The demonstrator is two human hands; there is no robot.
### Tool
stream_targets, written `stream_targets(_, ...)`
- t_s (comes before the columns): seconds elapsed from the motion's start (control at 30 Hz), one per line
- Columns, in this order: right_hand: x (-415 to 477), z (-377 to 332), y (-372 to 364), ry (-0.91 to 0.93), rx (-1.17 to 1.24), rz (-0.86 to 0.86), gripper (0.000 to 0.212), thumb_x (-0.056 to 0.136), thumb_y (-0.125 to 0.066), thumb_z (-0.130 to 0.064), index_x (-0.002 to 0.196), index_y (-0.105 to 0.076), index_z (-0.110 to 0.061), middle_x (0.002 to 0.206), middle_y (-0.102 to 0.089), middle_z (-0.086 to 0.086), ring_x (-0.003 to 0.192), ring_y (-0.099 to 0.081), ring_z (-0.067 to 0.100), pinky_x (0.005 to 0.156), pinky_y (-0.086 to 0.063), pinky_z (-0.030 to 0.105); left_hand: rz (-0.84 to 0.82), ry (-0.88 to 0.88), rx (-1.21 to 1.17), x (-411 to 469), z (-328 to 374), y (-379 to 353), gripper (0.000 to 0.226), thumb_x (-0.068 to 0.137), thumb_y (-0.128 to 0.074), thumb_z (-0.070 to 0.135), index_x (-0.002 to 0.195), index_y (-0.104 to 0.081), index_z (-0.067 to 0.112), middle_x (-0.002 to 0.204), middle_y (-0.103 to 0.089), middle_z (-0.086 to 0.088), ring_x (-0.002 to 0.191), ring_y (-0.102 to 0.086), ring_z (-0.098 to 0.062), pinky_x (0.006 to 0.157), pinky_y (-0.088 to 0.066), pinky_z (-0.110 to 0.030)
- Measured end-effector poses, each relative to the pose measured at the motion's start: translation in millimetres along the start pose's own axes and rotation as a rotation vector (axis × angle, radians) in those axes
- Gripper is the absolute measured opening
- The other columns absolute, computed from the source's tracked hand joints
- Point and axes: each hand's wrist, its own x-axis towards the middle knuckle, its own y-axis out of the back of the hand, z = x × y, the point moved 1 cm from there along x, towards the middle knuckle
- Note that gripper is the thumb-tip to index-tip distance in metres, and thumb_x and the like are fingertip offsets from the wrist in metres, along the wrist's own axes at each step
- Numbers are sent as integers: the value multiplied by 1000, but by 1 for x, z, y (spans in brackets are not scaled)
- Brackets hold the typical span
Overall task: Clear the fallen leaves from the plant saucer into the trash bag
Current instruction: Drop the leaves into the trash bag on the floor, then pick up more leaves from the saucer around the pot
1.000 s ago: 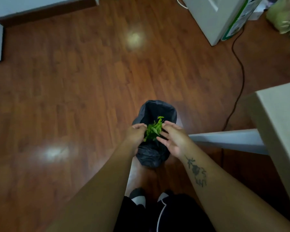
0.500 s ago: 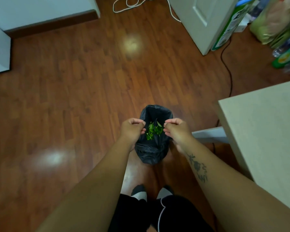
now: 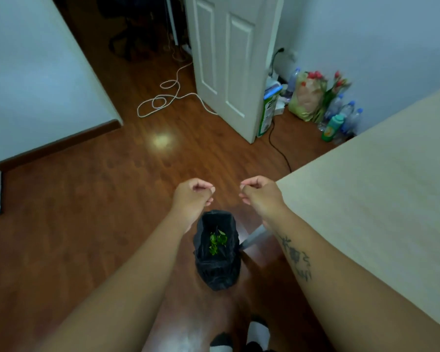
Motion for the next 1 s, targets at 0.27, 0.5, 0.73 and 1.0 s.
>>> stream_targets(0.27,-60,-17,124,145,-69,296,10,85,-56,-8,89,-65,-9,81,-66,8,77,-63,23,80,-56,43,-340,-290,181,-29,57,-82,4,85,-71,10,87,-71,7,75,-65,-9,69,-64,-19,69,-57,-31)
stream_targets(0.5,-125,26,257,70,-75,583,12,84,-57,-8,78,-63,-17,77,-64,6,73,-60,23,77,-55,46,-630,-496,298,-88,84,-201,8,83,-72,9,76,-70,13,65,-59,-5,64,-57,-18,70,-55,-43)
stream_targets(0.73,-181,83,392,-19,-229,750,8,84,-61,-7,85,-66,-13,77,-61,4,75,-55,20,67,-44,29,-828,-644,467,-165,99,-327,8,82,-73,17,75,-71,21,65,-64,6,64,-57,-12,63,-47,-27)
stream_targets(1.0,-215,146,538,-111,-294,864,11,81,-61,-2,83,-67,-12,72,-58,-4,74,-54,15,61,-40,17,-949,-746,582,-244,100,-465,2,83,-70,18,82,-72,16,74,-66,7,63,-55,-4,56,-40,-10)
